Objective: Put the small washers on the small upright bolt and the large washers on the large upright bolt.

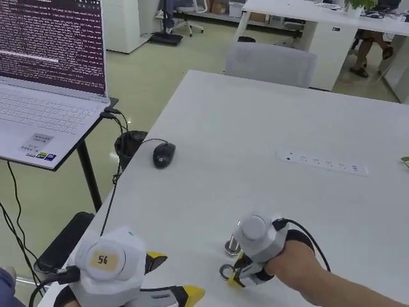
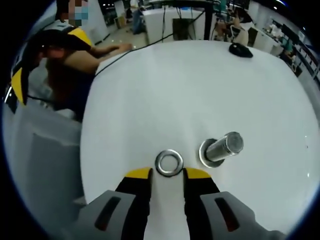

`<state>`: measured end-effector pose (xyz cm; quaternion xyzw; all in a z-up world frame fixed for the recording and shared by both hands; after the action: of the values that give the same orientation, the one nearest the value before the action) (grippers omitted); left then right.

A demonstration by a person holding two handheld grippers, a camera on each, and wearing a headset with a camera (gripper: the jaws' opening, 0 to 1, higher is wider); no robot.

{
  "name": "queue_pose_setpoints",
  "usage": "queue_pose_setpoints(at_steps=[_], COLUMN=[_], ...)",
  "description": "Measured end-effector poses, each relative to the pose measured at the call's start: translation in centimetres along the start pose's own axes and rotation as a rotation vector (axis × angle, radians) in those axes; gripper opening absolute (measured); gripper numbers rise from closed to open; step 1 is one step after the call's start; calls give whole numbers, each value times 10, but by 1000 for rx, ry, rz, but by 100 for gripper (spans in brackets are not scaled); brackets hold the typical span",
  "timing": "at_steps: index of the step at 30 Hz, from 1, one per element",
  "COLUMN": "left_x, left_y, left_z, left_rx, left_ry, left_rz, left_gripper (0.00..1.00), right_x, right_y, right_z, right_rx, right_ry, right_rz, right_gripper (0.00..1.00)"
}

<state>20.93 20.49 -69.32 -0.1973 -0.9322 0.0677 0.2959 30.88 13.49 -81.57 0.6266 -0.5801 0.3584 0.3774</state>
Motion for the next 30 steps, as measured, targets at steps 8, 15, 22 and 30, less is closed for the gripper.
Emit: queue_pose_setpoints(at_steps=[8,15,22,30], left_x=[1,-2,-2,-1], left_y=[1,-1,-3,-2], left_z=[-1,-2,-4,-2], left_rx=[2,0,-3,-5], left_ry=[-4,-6,-7,-4], left_rz=[-8,-2,-1,0], left_gripper=[56,56,56,56], right_x=[-3,-3,-2,-2], right_y=[0,0,11,12], right_z=[-4,-4,0,-1], right_rx=[112,152,163,222], right_ry=[28,21,3,44], right_rz=[-8,-11,-9,-45], right_gripper=[30,25,24,25])
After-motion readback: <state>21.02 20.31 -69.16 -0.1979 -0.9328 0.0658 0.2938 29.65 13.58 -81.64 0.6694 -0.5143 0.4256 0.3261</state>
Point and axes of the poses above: the centre of the closed fingertips' face, and the gripper's own axes: x roughly backward along the fingers, y roughly to its left, z roughly out of its underside, the point moved 1 cm from there along x, roughly backward along the fingers, and after that the axes turned 2 degrees about -y, right-handed, at the moved point
